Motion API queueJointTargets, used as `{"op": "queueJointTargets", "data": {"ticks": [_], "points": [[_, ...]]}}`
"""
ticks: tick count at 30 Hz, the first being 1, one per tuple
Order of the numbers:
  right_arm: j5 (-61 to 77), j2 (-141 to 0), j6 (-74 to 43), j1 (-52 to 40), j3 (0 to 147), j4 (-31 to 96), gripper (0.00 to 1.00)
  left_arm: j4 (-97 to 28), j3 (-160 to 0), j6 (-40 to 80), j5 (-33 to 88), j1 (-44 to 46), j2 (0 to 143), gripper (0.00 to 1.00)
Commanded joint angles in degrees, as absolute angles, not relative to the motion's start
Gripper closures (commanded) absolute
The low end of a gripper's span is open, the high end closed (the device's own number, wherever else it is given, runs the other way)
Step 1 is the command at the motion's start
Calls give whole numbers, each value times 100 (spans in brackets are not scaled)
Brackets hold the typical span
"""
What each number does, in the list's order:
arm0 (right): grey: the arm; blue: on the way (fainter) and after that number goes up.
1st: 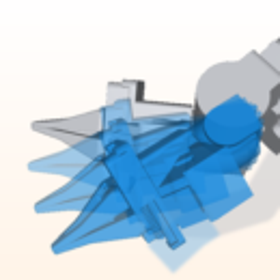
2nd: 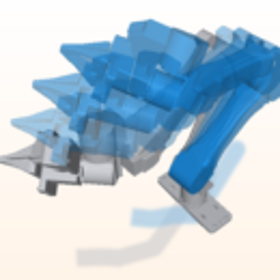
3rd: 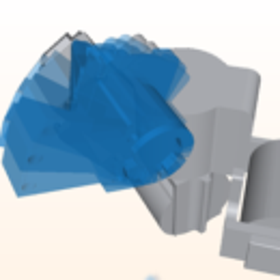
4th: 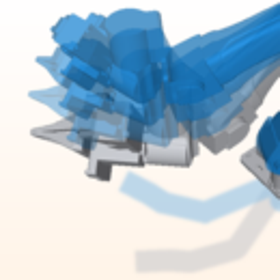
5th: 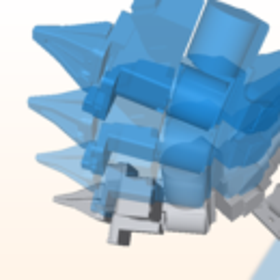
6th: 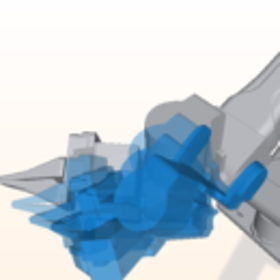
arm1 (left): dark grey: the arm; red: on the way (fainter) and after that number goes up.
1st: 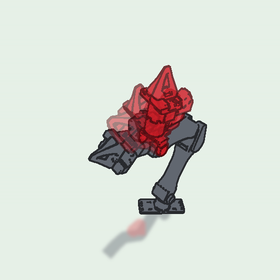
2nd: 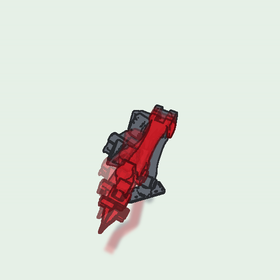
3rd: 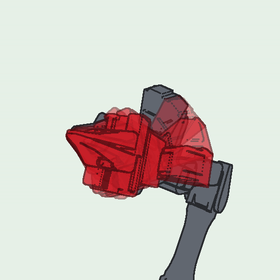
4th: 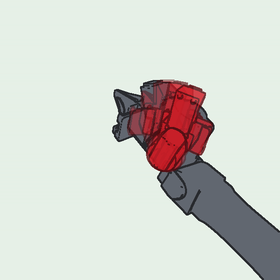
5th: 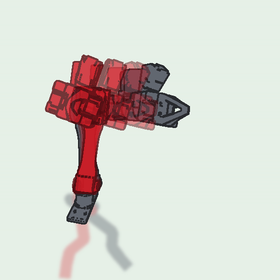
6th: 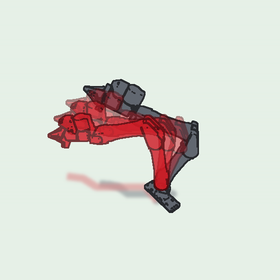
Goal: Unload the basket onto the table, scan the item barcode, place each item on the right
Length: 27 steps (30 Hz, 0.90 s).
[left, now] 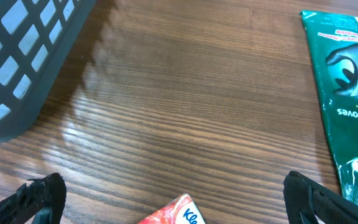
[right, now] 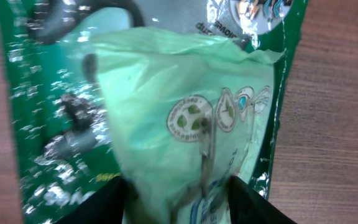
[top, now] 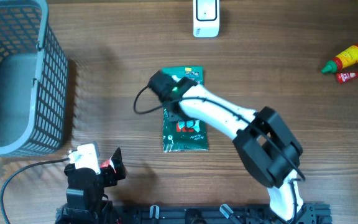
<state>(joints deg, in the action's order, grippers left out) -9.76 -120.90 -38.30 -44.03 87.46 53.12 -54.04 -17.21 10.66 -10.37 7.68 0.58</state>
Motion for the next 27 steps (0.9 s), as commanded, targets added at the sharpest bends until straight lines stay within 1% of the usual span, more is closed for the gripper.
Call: {"op": "queueJointTargets", "data": {"ticks": [1, 2, 6, 10, 12, 14, 16, 18, 19, 21, 24, 27], "points": [[416, -12728, -3448, -4007, 8661, 5312, 48, -5400, -1712, 1096, -987, 727, 38, 0], [532, -12787, -3352, -3953, 8685, 5328, 50, -5400, -1712, 1096, -987, 727, 38, 0], [552, -12842, -3492, -3887, 8772, 5465, 69, -5400, -1712, 1096, -987, 727, 38, 0], [434, -12838, -3586, -3894, 8991, 5673, 76, -5400, -1712, 1096, -987, 727, 38, 0], [484, -12801, -3330, -3885, 9231, 5983, 78, -5400, -1712, 1096, -987, 727, 38, 0], [775, -12728, -2816, -3863, 9515, 6296, 83, -5400, -1712, 1096, -987, 727, 38, 0], [1391, -12615, -2202, -3861, 9793, 6549, 87, -5400, -1712, 1096, -987, 727, 38, 0], [2508, -12455, -1269, -3826, 9950, 6632, 89, -5400, -1712, 1096, -987, 727, 38, 0], [3173, -12372, -799, -3800, 9985, 6654, 93, -5400, -1712, 1096, -987, 727, 38, 0], [4145, -12261, -172, -3743, 9988, 6733, 96, -5400, -1712, 1096, -987, 727, 38, 0], [5116, -12234, 381, -3625, 9985, 6967, 95, -5400, -1712, 1096, -987, 727, 38, 0], [6254, -12237, 1188, -3509, 9957, 7116, 95, -5400, -1712, 1096, -987, 727, 38, 0]]}}
